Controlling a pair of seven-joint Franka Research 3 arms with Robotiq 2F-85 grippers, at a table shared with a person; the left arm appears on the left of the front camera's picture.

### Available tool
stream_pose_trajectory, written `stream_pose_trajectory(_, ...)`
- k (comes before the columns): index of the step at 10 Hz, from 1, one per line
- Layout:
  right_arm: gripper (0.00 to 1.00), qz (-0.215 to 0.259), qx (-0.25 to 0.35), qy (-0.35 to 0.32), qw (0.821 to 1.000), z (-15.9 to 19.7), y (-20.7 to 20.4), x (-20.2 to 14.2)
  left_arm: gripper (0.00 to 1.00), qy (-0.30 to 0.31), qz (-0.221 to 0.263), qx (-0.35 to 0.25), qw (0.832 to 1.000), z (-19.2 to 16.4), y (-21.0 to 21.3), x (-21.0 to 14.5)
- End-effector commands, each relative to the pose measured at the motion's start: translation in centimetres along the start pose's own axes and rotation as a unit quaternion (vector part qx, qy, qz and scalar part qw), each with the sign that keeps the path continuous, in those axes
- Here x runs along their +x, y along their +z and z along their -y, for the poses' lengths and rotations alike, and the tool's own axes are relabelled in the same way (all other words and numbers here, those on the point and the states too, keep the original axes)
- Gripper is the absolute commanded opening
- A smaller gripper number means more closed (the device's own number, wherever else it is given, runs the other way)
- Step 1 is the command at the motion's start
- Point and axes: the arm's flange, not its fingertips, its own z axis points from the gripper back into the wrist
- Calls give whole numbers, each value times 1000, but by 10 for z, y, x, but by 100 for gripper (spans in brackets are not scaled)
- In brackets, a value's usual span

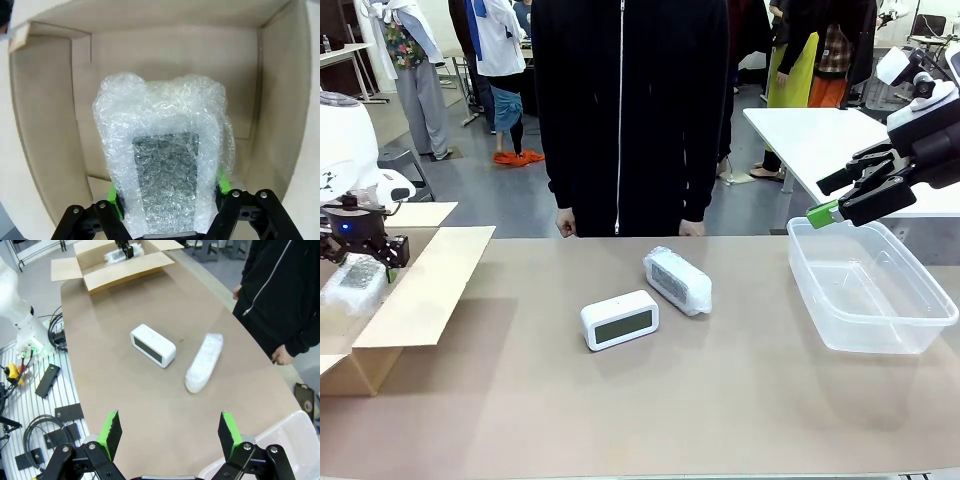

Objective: Separate and place wrapped and unwrapped clocks.
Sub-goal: If the picked Digital clock is wrapped, place it in the Package Box ; if not, place it in the Organizing box.

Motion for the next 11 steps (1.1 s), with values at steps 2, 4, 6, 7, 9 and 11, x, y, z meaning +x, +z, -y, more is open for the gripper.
stream_pose_trajectory(2, 100, 8, 11, 3, 1000, 1, -1, -1, 81, -3, -29, -2, 1000, 1, -4, 5)
stream_pose_trajectory(4, 100, 8, 11, 3, 1000, 1, -1, -1, 100, -5, -18, -14, 1000, 1, -13, 5)
stream_pose_trajectory(6, 100, 8, 11, 3, 1000, 1, -1, -1, 100, 14, -8, -29, 999, -6, -14, 3)
stream_pose_trajectory(7, 100, 8, 11, 3, 1000, 1, -1, -1, 100, 19, -10, -35, 999, -11, -13, 0)
stream_pose_trajectory(9, 100, 8, 11, 3, 1000, 1, -1, -1, 100, 25, -14, -39, 999, -18, -10, -4)
stream_pose_trajectory(11, 100, 8, 11, 3, 1000, 1, -1, -1, 100, 18, -20, -39, 999, -18, -10, -6)
